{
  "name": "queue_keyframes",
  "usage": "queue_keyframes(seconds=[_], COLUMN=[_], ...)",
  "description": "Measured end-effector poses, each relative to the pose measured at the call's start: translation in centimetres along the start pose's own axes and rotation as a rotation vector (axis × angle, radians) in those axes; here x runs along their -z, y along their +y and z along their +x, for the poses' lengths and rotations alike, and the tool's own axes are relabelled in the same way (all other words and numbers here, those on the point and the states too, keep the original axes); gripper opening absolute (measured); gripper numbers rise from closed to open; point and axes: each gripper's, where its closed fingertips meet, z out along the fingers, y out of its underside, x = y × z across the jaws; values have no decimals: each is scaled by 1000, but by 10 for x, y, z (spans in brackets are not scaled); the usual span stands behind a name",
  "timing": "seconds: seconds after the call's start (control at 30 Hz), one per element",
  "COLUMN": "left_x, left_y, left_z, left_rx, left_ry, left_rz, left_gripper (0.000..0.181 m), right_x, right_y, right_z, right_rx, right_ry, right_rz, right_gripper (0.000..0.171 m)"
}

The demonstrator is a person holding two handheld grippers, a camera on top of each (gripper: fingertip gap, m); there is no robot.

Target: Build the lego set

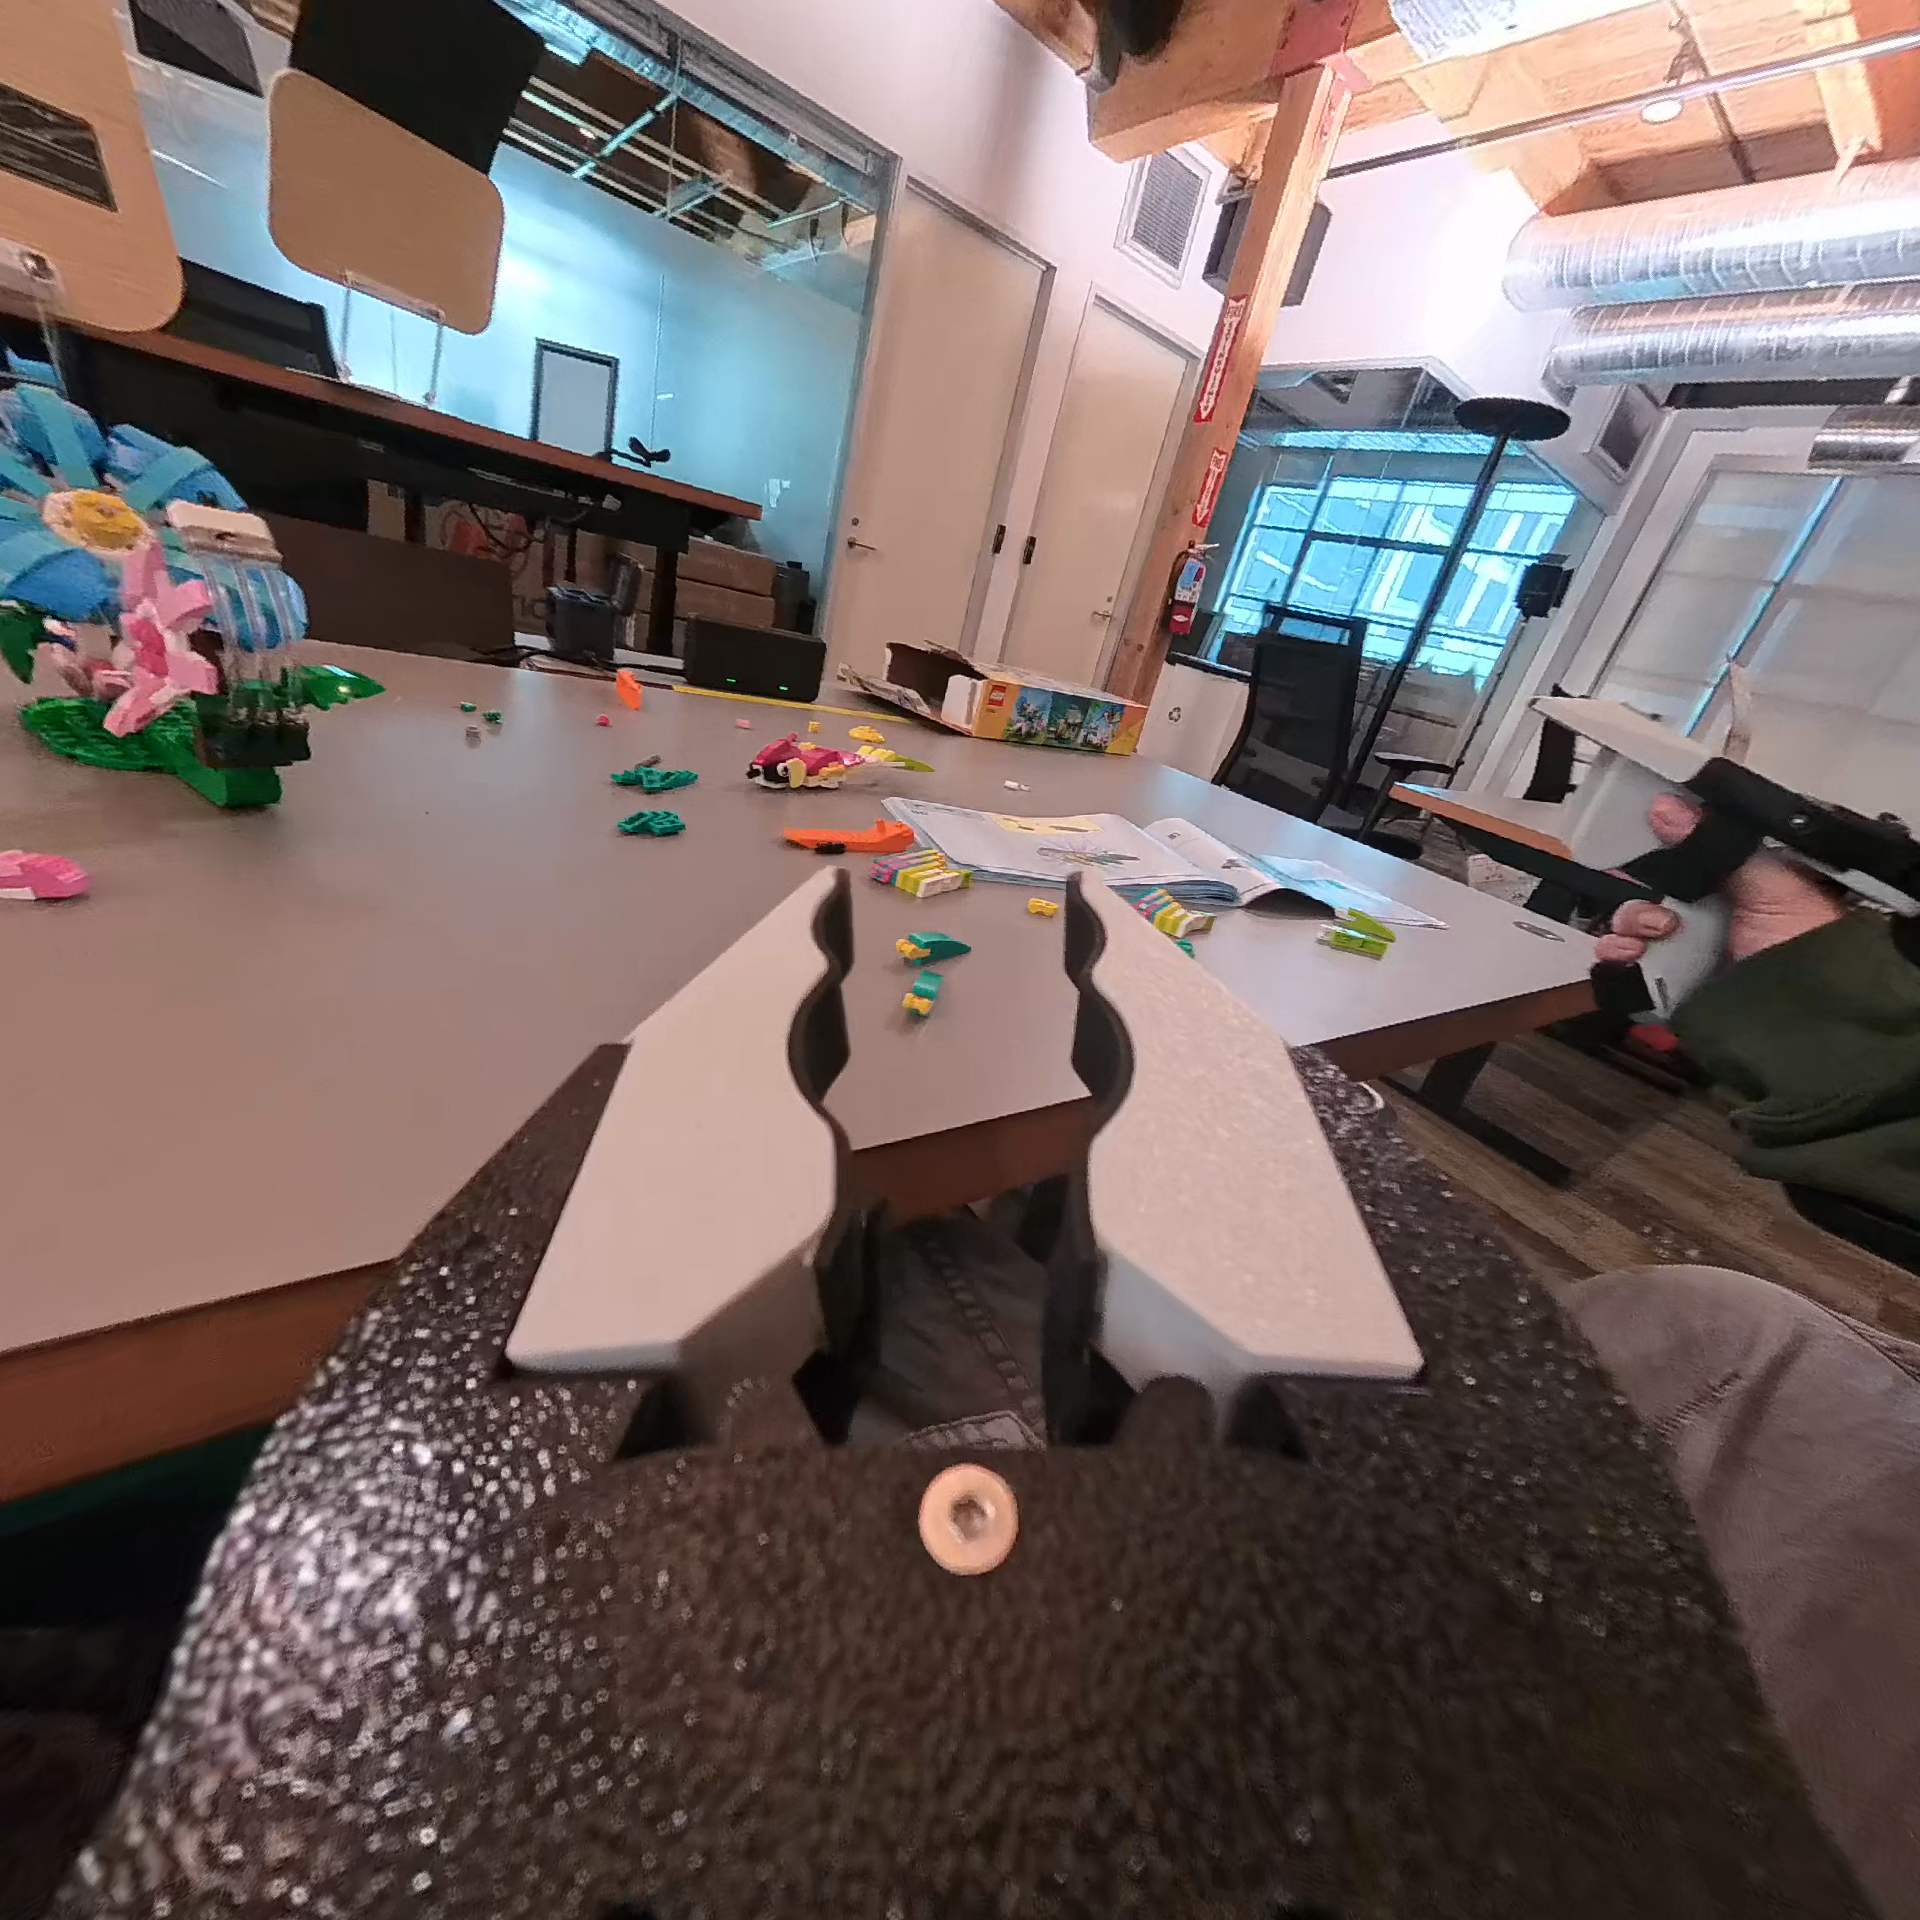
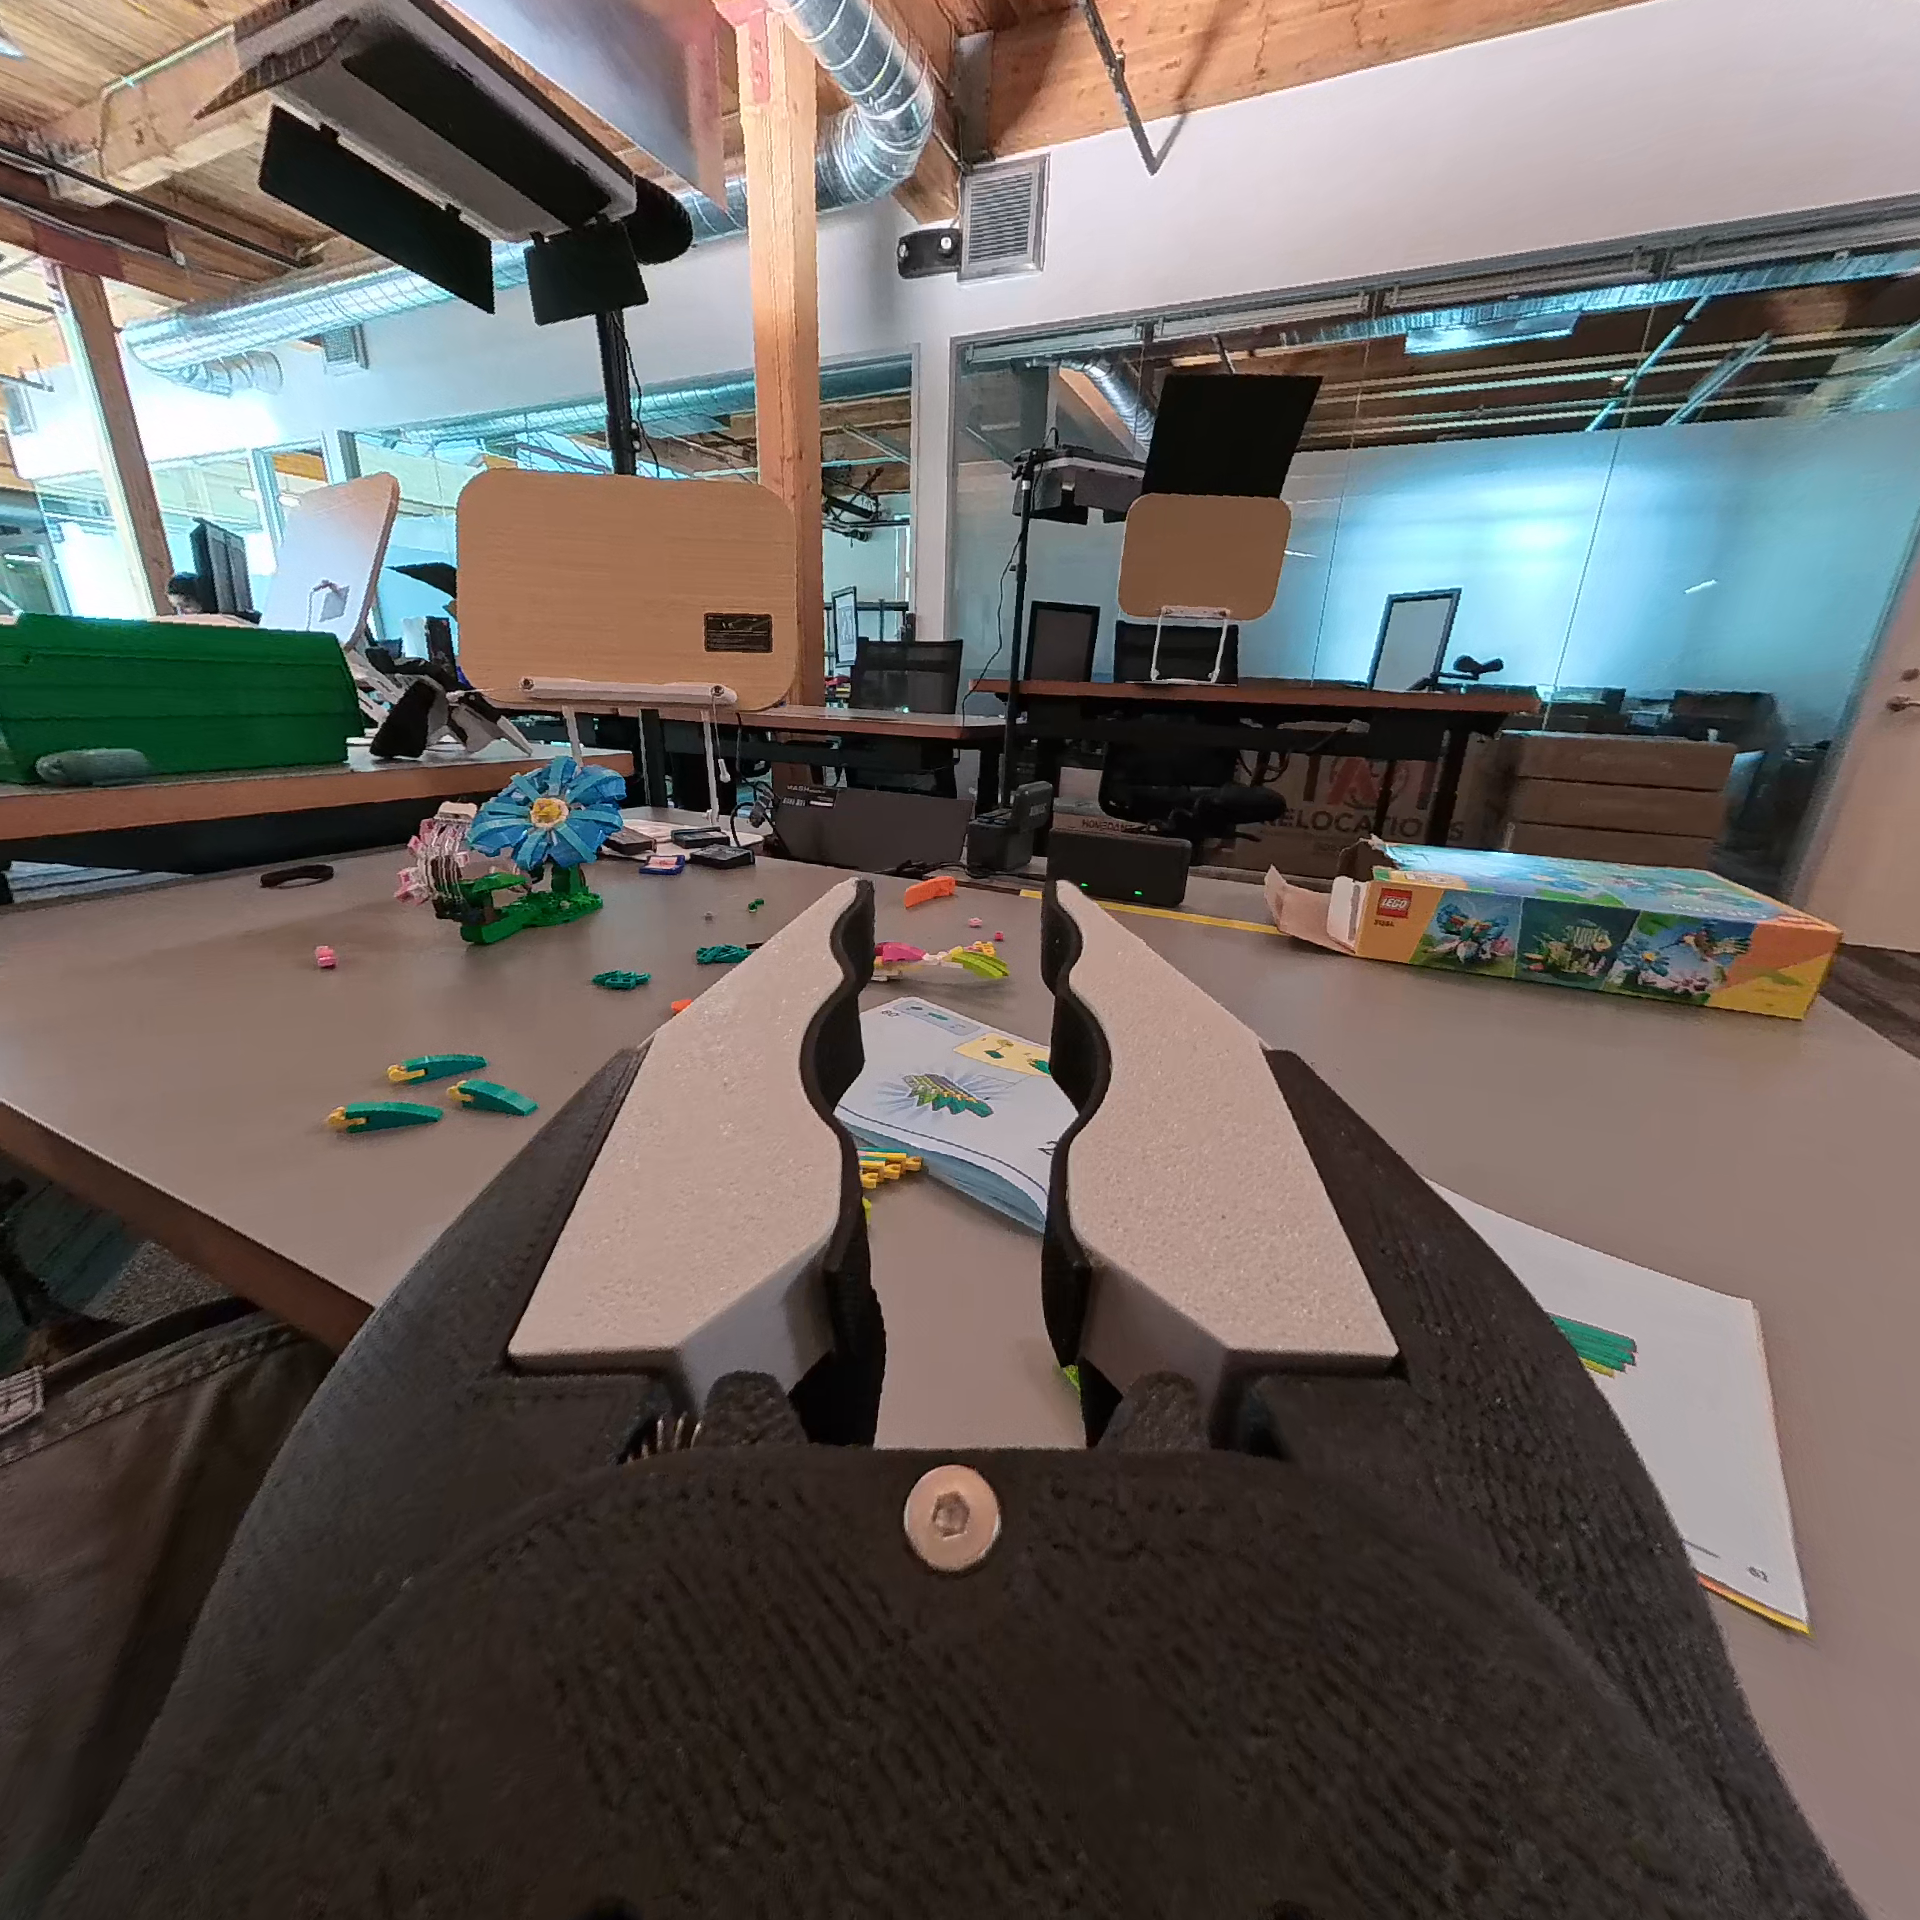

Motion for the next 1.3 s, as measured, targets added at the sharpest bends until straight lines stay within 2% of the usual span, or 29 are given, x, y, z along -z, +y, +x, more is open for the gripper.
queue_keyframes(seconds=[0.7,0.83,0.93,1.3], left_x=[-2,0,1,1], left_y=[8,2,-2,1], left_z=[-3,1,2,-1], left_rx=[72,61,34,42], left_ry=[24,46,44,25], left_rz=[-26,1,15,-1], left_gripper=[27,13,10,9], right_x=[-1,0,0,-1], right_y=[2,2,2,3], right_z=[0,0,0,0], right_rx=[-12,-13,-15,-15], right_ry=[-6,-5,-5,-8], right_rz=[-9,-9,-10,-13], right_gripper=[31,30,30,30])
